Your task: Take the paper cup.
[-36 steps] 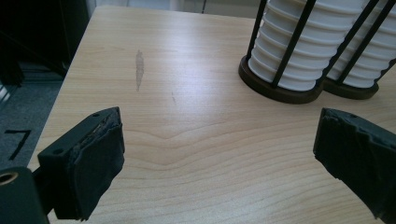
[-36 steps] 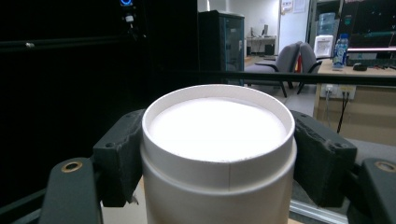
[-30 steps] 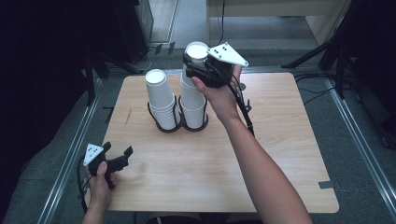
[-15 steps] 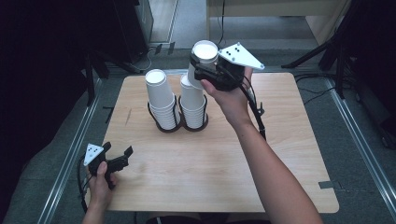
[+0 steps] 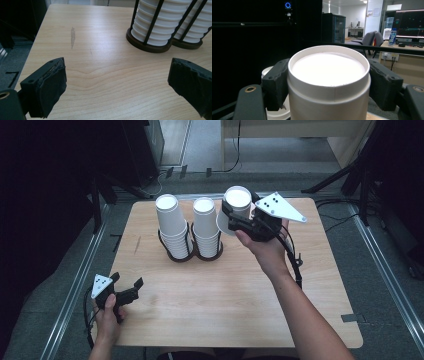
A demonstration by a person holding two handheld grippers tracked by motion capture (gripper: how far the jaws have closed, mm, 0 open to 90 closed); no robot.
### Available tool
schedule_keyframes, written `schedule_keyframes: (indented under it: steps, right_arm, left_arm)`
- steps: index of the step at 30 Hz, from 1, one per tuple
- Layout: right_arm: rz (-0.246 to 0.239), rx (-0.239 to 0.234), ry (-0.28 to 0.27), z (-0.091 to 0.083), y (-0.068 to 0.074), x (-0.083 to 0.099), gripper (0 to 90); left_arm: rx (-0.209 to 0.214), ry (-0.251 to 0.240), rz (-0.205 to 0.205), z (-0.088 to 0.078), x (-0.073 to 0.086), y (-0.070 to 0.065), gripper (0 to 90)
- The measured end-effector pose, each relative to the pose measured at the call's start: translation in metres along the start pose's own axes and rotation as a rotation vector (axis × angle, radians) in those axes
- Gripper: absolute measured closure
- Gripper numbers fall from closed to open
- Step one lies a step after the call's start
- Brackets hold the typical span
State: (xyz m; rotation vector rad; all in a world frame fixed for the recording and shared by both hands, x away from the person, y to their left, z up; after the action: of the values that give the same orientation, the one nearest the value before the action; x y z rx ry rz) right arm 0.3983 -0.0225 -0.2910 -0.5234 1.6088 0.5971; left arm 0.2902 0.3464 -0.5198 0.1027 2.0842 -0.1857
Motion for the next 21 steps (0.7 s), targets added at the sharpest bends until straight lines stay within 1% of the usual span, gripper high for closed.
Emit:
schedule_keyframes:
  steps: [4,6,8,13,16,17,18,19,20,21]
  right_arm:
    - [0.0,-0.006,0.001,-0.014,-0.001,0.012,26.3]
    - [-0.005,-0.003,0.005,-0.019,-0.003,0.019,26.3]
    - [-0.006,-0.002,0.009,-0.024,-0.005,0.026,26.3]
    - [-0.004,0.009,0.021,-0.036,-0.012,0.041,26.3]
    - [-0.012,0.011,0.028,-0.044,-0.015,0.05,26.3]
    - [-0.012,0.011,0.028,-0.044,-0.015,0.05,26.3]
    - [-0.02,0.016,0.03,-0.049,-0.016,0.055,26.3]
    - [-0.02,0.016,0.03,-0.049,-0.016,0.055,26.3]
    - [-0.014,0.01,0.039,-0.053,-0.017,0.062,26.3]
    - [-0.012,0.008,0.042,-0.054,-0.017,0.065,26.3]
  left_arm:
    - [-0.007,0.003,0.018,-0.001,0.0,-0.002,2.3]
    - [-0.007,0.005,0.016,-0.001,0.0,-0.002,2.2]
    - [0.021,-0.002,-0.005,-0.002,-0.002,-0.007,2.3]
    - [0.033,0.0,0.048,0.0,-0.004,-0.025,2.2]
    - [0.047,-0.002,0.06,0.002,-0.005,-0.033,2.2]
    - [0.047,-0.002,0.06,0.002,-0.005,-0.033,2.2]
    - [0.055,-0.008,0.057,0.003,-0.006,-0.038,2.2]
    - [0.055,-0.008,0.057,0.003,-0.006,-0.038,2.2]
    - [0.069,-0.012,0.047,0.003,-0.008,-0.043,2.2]
    - [0.071,-0.012,0.051,0.004,-0.009,-0.044,2.3]
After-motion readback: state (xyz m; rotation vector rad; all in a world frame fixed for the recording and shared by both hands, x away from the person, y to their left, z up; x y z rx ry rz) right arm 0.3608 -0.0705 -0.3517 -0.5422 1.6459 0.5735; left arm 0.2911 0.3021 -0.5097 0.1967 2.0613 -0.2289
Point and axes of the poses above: each handheld gripper's, and its own axes: z roughly forward along the jaws, x roughly out of its underside, y roughly to its left, the point moved 8 cm from there along z, roughly forward along the jaws, and after that the axes turned 6 degrees about y, right-handed, at the moved point
